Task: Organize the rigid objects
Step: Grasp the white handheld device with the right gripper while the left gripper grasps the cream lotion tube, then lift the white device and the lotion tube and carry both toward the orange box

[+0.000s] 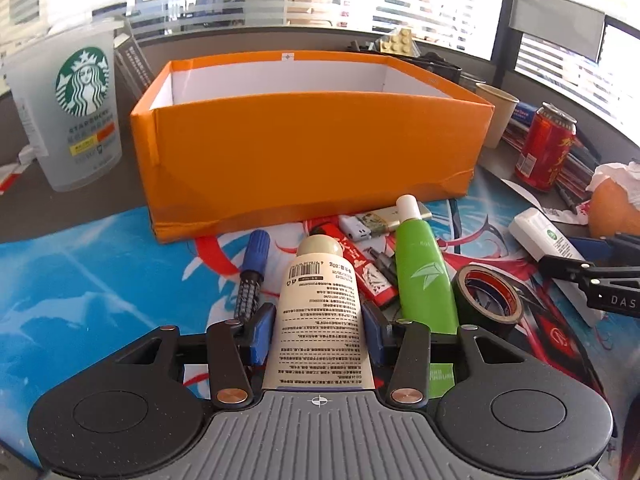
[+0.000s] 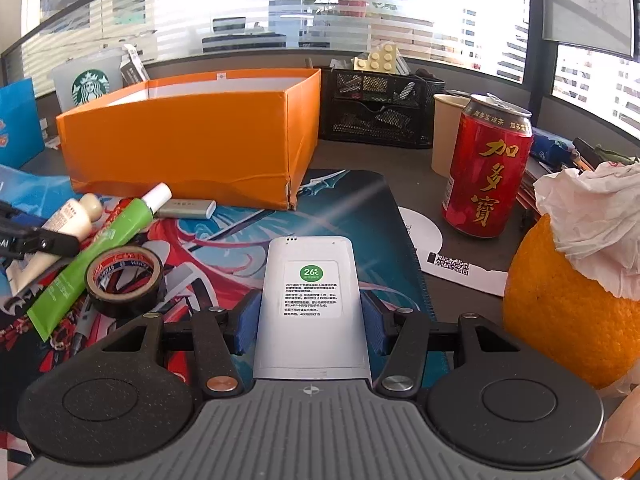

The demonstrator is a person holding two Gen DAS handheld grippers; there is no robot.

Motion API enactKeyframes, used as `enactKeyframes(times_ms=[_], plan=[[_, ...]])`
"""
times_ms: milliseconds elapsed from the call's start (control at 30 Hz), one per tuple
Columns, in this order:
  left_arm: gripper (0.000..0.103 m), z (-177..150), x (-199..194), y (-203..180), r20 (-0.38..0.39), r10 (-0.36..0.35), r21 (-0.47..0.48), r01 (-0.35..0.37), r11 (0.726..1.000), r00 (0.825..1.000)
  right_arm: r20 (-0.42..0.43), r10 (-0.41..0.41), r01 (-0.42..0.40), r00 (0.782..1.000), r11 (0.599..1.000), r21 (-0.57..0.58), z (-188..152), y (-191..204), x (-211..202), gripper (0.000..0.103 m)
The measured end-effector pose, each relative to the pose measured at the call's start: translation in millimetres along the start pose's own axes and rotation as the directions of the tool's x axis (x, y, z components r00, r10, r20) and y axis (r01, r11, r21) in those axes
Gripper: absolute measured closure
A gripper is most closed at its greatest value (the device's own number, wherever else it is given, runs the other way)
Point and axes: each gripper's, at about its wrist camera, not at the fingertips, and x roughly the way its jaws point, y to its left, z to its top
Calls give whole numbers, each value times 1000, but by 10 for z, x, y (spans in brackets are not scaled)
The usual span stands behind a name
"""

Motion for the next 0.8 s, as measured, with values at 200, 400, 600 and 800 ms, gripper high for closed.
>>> enactKeyframes(times_ms=[200, 400, 600, 800], plan=[[59, 97, -125, 28, 19, -12, -20, 12, 1000, 1000, 15, 1, -1, 1000, 1000, -6, 46, 15, -54, 53], [59, 229, -326, 27, 76, -28, -21, 29, 999, 997, 56, 9, -8, 998, 1000, -14, 152, 64, -159, 53], [59, 349, -448, 40, 115, -41, -32, 45, 998, 992, 109, 25, -25, 994, 1000, -5, 305, 119, -231, 53], [59, 449, -540, 43, 142, -54, -36, 60, 998, 988, 169, 48, -45, 984, 999, -20, 512, 212, -314, 53]])
